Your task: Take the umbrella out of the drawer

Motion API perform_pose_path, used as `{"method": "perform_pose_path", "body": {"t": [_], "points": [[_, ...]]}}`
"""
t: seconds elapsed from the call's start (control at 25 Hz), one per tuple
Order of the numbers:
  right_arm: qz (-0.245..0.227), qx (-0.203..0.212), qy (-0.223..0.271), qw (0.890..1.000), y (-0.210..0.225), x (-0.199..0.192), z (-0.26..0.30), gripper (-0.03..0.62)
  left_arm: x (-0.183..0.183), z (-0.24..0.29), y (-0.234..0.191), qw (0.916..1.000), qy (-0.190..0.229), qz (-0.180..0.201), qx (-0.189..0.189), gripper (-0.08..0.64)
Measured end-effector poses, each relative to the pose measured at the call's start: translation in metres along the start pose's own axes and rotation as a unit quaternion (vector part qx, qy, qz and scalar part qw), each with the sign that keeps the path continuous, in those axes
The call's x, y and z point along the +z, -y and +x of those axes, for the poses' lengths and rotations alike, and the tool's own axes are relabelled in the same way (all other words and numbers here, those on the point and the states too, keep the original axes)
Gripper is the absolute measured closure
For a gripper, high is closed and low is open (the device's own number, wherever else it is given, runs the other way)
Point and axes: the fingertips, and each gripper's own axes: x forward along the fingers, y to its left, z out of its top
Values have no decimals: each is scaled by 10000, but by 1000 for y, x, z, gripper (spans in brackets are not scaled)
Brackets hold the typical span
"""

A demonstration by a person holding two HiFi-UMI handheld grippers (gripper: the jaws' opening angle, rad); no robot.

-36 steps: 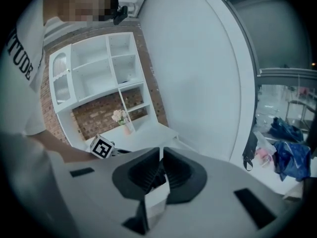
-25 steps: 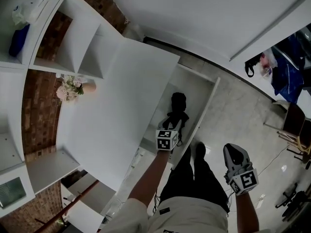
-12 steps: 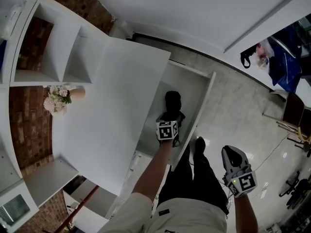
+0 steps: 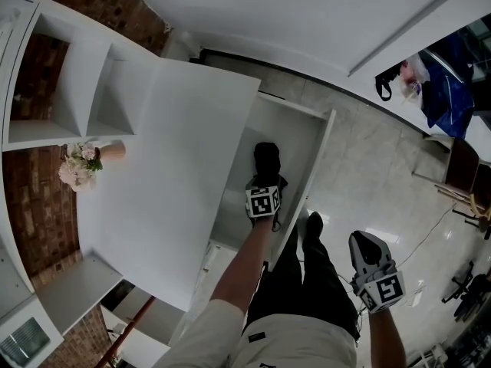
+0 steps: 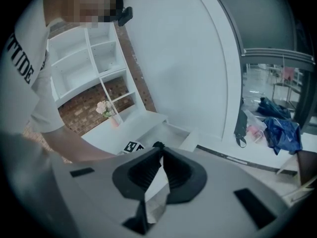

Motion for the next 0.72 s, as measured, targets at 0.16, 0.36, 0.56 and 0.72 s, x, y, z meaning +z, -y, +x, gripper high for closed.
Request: {"method": "perform_pose_path", "body": {"t": [0.16, 0.36, 0.56, 0.72], "points": [[30, 17, 48, 10000, -1, 1, 1, 554, -1, -5, 1, 9999, -8, -85, -129, 312], [-73, 58, 102, 9999, -5, 10, -1, 554, -1, -16, 9, 9991, -7, 337, -255, 321], [-163, 57, 236, 9996, -12, 20, -8, 554, 0, -44, 14, 9983, 137, 421, -370, 321], [-243, 48, 381, 9990, -17, 30, -20, 554, 13, -79, 25, 9968, 444, 448, -492, 321]]}}
